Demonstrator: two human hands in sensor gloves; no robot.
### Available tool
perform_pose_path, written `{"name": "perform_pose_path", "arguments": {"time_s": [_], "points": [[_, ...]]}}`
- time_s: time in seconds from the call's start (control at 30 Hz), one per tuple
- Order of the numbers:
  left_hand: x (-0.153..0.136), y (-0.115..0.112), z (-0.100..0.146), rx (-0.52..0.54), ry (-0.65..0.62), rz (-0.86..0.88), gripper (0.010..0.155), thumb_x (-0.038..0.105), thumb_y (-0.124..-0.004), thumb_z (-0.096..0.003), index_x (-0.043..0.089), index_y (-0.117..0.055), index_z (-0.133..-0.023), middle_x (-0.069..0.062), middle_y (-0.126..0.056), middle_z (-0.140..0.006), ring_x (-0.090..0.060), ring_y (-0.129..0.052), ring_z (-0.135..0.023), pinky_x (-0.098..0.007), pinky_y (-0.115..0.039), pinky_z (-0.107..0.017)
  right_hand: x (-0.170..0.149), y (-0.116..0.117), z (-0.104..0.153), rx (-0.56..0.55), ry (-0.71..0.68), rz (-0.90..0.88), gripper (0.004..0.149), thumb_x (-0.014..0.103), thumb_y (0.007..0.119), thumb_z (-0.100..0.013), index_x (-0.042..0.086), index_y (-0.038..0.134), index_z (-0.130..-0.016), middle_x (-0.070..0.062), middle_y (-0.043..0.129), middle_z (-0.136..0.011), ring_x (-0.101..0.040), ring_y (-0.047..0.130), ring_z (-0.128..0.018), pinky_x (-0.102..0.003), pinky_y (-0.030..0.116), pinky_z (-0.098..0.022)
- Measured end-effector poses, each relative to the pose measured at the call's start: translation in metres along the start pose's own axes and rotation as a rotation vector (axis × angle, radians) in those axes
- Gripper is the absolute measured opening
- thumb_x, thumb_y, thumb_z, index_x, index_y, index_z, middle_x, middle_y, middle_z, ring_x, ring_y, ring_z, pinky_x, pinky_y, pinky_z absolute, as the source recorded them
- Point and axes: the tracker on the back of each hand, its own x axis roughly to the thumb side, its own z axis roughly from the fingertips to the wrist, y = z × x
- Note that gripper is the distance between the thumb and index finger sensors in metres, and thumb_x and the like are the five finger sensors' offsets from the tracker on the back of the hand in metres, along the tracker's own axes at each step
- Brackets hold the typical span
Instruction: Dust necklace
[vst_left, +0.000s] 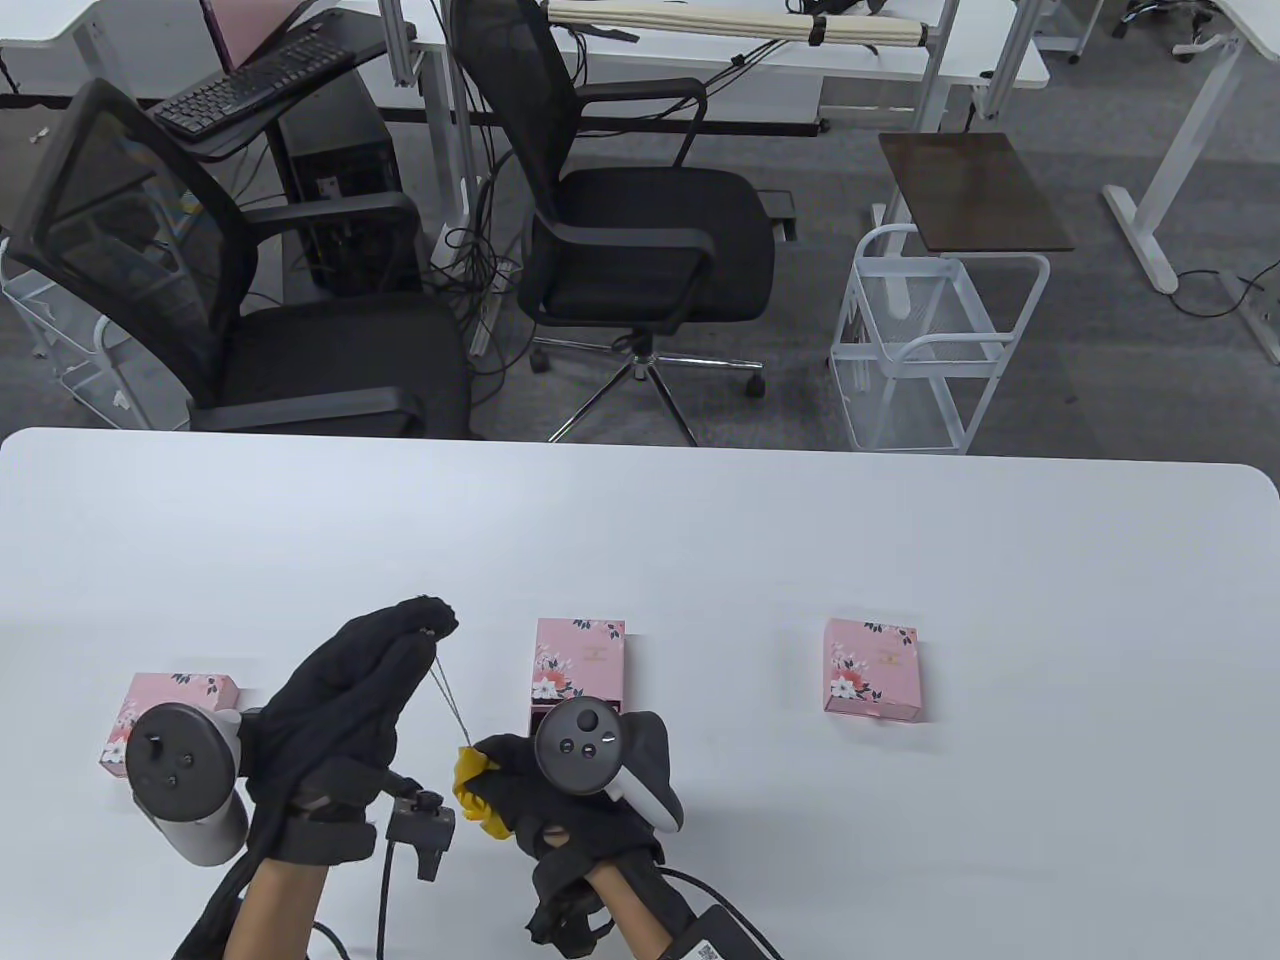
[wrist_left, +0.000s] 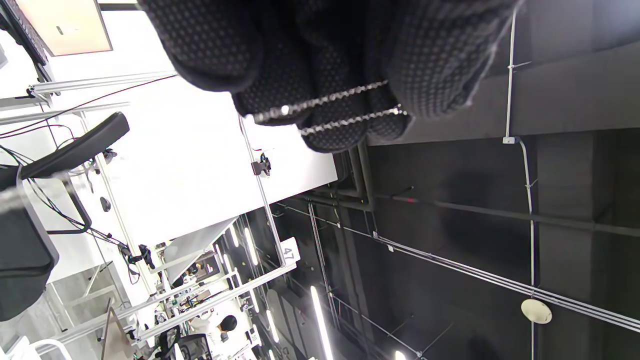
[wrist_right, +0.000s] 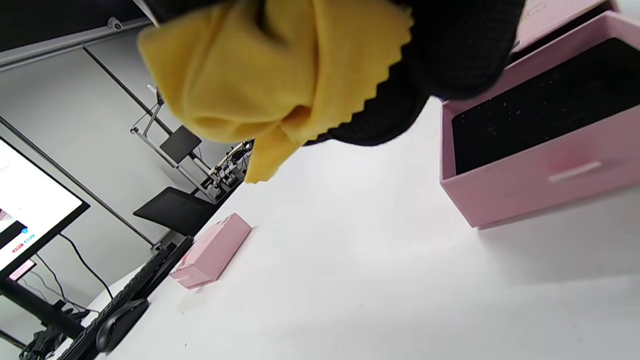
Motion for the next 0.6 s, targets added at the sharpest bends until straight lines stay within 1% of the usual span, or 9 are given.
{"name": "perform_pose_path", "arguments": {"time_s": [0.1, 0.6], "points": [[0.000, 0.003, 0.000, 0.009, 0.001, -0.008, 0.036, 0.046, -0.086, -0.0560, 0.031, -0.091, -0.088, 0.000, -0.099, -0.088, -0.024, -0.090, -0.080, -0.042, -0.081, -0.057, 0.001, 0.003, -0.001, 0.037, 0.006, 0.026, 0.036, 0.029, 0.077, -0.063, 0.011, 0.080, -0.094, -0.017, 0.092, -0.079, -0.038, 0.093, -0.060, -0.050, 0.078, -0.050], [0.003, 0.012, 0.000, 0.041, -0.003, 0.022, 0.036, 0.047, -0.086, -0.0561, 0.031, -0.091, -0.089, 0.000, -0.099, -0.088, -0.024, -0.090, -0.080, -0.042, -0.081, -0.057, 0.005, 0.017, -0.002, 0.122, 0.022, 0.176, 0.037, 0.029, 0.078, -0.063, 0.010, 0.080, -0.094, -0.018, 0.092, -0.080, -0.038, 0.092, -0.060, -0.050, 0.078, -0.050]]}}
